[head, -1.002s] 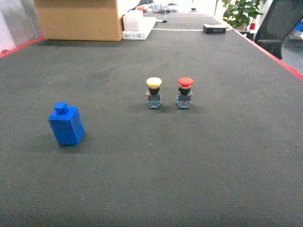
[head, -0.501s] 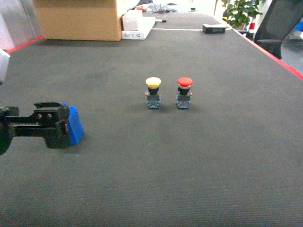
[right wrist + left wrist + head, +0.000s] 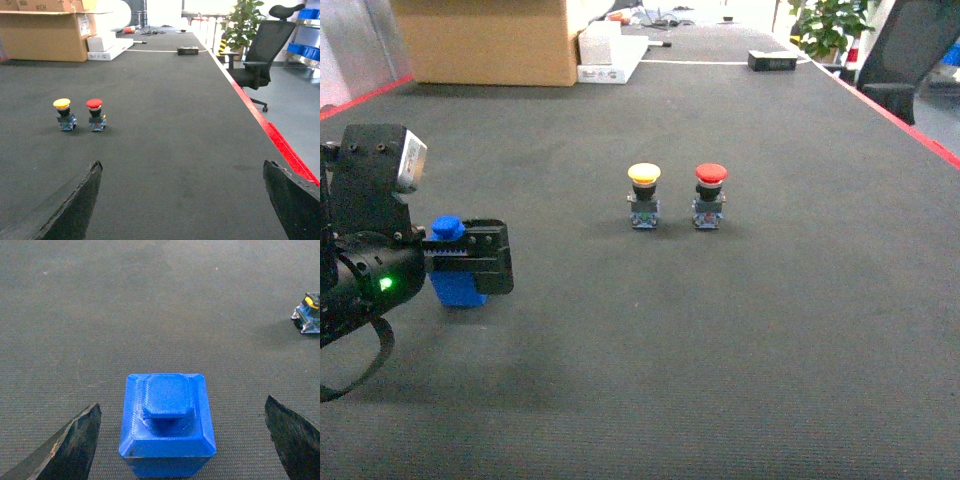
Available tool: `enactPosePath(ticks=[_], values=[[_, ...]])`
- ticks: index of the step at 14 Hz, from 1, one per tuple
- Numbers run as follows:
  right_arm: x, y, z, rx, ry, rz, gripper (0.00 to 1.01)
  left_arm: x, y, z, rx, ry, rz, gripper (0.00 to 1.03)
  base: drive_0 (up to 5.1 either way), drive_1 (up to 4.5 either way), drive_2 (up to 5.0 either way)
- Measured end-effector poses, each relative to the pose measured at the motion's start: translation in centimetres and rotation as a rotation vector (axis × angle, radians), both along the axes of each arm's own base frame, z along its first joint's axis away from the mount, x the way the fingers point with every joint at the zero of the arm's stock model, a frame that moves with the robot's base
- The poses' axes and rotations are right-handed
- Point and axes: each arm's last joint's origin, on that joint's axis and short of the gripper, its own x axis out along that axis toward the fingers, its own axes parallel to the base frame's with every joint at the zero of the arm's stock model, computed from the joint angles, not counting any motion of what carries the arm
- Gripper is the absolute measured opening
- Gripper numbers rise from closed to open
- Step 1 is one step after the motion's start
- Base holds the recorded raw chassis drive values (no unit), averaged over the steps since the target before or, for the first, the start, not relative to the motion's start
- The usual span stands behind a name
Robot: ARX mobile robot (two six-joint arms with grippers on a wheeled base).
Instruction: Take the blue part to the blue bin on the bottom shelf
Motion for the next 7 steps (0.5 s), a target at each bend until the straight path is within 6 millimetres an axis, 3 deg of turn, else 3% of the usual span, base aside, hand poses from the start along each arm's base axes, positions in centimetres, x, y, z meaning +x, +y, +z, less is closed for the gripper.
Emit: enactPosePath(ticks=[7], values=[[0.0, 0.0, 0.0, 0.0, 0.0, 0.0, 0.98, 2.5, 0.4, -1.7, 0.018, 0.043, 0.038, 0.98, 0.0, 0.0, 0.0]])
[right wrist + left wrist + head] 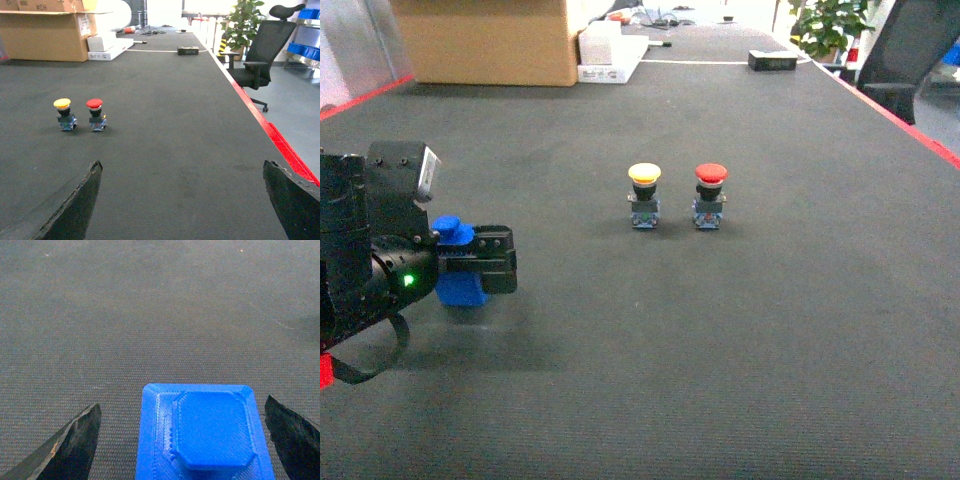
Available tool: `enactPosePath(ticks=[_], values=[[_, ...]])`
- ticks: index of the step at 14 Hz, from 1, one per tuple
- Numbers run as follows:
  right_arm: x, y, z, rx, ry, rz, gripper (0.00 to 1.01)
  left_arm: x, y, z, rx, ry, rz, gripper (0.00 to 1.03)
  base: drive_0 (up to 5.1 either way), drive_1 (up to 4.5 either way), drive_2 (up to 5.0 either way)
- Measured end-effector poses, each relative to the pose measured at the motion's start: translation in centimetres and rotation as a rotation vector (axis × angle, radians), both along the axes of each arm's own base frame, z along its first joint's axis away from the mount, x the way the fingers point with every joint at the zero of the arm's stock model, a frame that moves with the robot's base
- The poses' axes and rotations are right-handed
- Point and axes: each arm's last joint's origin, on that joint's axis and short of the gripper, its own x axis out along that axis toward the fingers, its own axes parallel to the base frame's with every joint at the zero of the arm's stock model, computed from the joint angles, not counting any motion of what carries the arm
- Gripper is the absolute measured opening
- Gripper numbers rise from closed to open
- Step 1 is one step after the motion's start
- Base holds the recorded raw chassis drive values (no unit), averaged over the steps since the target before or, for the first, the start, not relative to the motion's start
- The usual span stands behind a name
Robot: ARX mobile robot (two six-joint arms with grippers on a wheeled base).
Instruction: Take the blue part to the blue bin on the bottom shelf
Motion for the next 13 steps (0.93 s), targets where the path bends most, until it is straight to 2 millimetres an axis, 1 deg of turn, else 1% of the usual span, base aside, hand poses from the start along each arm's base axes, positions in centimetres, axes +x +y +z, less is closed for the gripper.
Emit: enactPosePath(ticks=[1, 2, 4, 5, 6, 8, 9, 10, 11, 13], values=[[0.0, 0.0, 0.0, 0.0, 0.0, 0.0, 0.98, 0.1, 0.1, -0.1, 0.0, 0.003, 0.002, 0.92, 0.0, 0.0, 0.0], [0.0, 0.0, 0.0, 0.0, 0.0, 0.0, 0.98, 0.1, 0.0, -0.2, -0.008, 0.004, -0.009, 0.81, 0.0, 0.0, 0.0], [0.0, 0.0, 0.0, 0.0, 0.0, 0.0, 0.98, 0.2, 0.0, -0.1, -0.015, -0.005, -0.017, 0.63, 0.0, 0.0, 0.0], [0.0, 0.0, 0.0, 0.0, 0.0, 0.0, 0.98, 0.2, 0.1, -0.1, -0.017, -0.005, -0.019, 0.51, 0.0, 0.0, 0.0], [0.0, 0.0, 0.0, 0.0, 0.0, 0.0, 0.98, 0.3, 0.2, -0.1, -0.018, -0.007, -0.017, 0.45, 0.0, 0.0, 0.0], [0.0, 0.0, 0.0, 0.0, 0.0, 0.0, 0.98, 0.0, 0.6, 0.1, -0.01, -0.013, -0.013, 0.44, 0.0, 0.0, 0.0], [0.0, 0.0, 0.0, 0.0, 0.0, 0.0, 0.98, -1.6, 0.8, 1.0, -0.008, -0.026, -0.005, 0.44, 0.0, 0.0, 0.0], [0.0, 0.0, 0.0, 0.0, 0.0, 0.0, 0.98, -3.6, 0.9, 2.4, -0.016, -0.075, -0.005, 0.44, 0.0, 0.0, 0.0], [0.0, 0.0, 0.0, 0.0, 0.0, 0.0, 0.98, -7.0, 1.3, 4.3, -0.019, -0.135, -0.006, 0.44, 0.0, 0.0, 0.0], [0.0, 0.0, 0.0, 0.0, 0.0, 0.0, 0.98, -12.5, 2.2, 5.6, 0.014, -0.082, -0.004, 0.44, 0.0, 0.0, 0.0]])
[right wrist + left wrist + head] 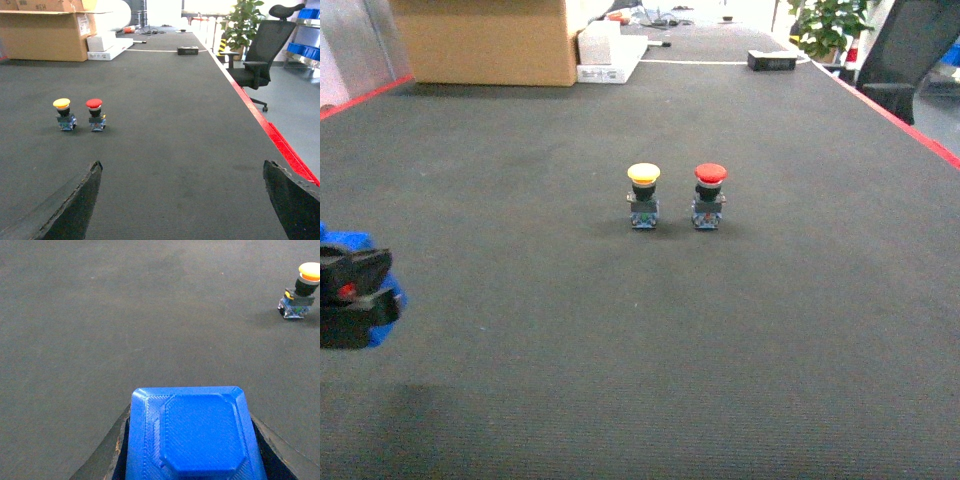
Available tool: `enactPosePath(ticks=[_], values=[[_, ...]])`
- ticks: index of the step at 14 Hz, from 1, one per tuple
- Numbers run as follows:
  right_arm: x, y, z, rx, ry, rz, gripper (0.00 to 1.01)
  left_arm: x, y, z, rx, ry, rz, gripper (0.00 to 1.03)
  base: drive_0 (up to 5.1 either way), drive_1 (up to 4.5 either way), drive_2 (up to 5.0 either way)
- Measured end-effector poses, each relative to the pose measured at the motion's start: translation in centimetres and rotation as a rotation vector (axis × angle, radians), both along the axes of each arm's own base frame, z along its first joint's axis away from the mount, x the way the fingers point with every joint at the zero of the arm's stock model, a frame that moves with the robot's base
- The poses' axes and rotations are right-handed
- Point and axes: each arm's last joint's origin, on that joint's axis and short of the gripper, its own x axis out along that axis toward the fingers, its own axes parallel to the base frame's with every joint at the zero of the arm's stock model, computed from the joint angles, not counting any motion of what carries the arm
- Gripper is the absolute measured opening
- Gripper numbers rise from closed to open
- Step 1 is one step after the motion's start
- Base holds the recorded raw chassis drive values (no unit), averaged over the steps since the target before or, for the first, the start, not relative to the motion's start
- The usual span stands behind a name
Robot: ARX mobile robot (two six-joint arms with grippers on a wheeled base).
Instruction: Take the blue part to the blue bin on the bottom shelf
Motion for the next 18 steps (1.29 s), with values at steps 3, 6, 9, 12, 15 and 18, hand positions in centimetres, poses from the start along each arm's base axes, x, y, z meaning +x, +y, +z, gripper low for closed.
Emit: enactPosePath(ticks=[3, 6, 9, 12, 15, 18], values=[[0.0, 0.0, 0.0, 0.0, 0.0, 0.0, 0.98, -5.5, 0.3, 6.5, -0.014, -0.177, 0.018, 0.44, 0.0, 0.0, 0.0], [0.0, 0.0, 0.0, 0.0, 0.0, 0.0, 0.98, -10.3, 0.7, 8.4, -0.023, -0.273, 0.05, 0.44, 0.0, 0.0, 0.0], [0.0, 0.0, 0.0, 0.0, 0.0, 0.0, 0.98, -10.5, 0.8, 8.8, -0.027, -0.295, 0.054, 0.44, 0.0, 0.0, 0.0], [0.0, 0.0, 0.0, 0.0, 0.0, 0.0, 0.98, -10.6, 0.8, 8.9, -0.029, -0.303, 0.054, 0.44, 0.0, 0.0, 0.0], [0.0, 0.0, 0.0, 0.0, 0.0, 0.0, 0.98, -10.6, 0.8, 8.9, -0.029, -0.302, 0.053, 0.44, 0.0, 0.0, 0.0], [0.0, 0.0, 0.0, 0.0, 0.0, 0.0, 0.98, -10.6, 0.8, 8.8, -0.028, -0.301, 0.053, 0.44, 0.0, 0.0, 0.0]])
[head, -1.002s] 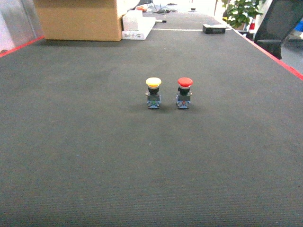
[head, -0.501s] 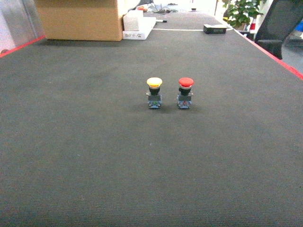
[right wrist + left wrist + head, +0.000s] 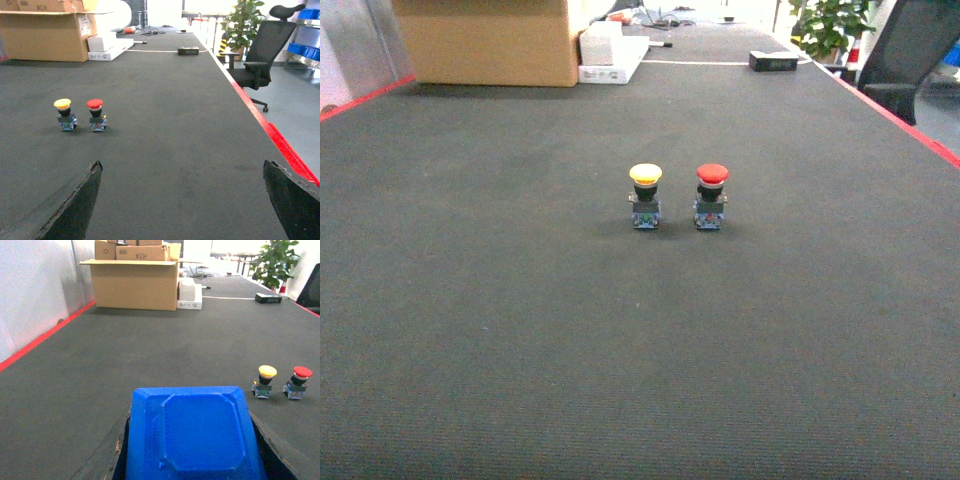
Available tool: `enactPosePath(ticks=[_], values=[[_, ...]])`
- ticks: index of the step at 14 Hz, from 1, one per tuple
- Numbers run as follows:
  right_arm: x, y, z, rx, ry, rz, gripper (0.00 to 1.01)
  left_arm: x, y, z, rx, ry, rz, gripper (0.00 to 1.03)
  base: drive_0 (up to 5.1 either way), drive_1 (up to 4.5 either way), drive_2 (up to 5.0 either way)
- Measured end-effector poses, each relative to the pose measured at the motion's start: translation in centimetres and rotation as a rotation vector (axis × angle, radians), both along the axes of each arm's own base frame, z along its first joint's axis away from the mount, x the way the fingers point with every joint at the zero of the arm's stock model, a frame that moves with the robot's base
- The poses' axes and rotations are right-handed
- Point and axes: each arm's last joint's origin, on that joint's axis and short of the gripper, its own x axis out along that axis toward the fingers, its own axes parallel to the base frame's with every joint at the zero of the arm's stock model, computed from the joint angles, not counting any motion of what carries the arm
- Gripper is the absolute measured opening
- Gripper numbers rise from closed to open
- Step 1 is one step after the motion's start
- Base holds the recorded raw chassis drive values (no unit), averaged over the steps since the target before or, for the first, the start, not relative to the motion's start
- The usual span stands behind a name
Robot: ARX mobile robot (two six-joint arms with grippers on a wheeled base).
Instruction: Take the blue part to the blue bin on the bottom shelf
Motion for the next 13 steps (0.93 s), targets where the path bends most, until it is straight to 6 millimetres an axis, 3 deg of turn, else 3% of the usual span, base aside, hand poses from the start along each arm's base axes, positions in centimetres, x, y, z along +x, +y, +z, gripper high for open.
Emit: enactPosePath(ticks=[2, 8, 13], values=[[0.0, 0.0, 0.0, 0.0, 0.0, 0.0, 0.98, 0.0, 0.0, 0.0, 0.0, 0.0, 0.0, 0.44, 0.0, 0.0, 0.0], [0.0, 0.0, 0.0, 0.0, 0.0, 0.0, 0.98, 0.02, 0.0, -0.01, 0.0, 0.001, 0.0, 0.44, 0.0, -4.08, 4.1], [0.0, 0.0, -0.01, 0.0, 0.002, 0.001, 0.98, -0.03, 0.01, 0.04, -0.001, -0.003, 0.002, 0.44, -0.4, -0.43, -0.4]])
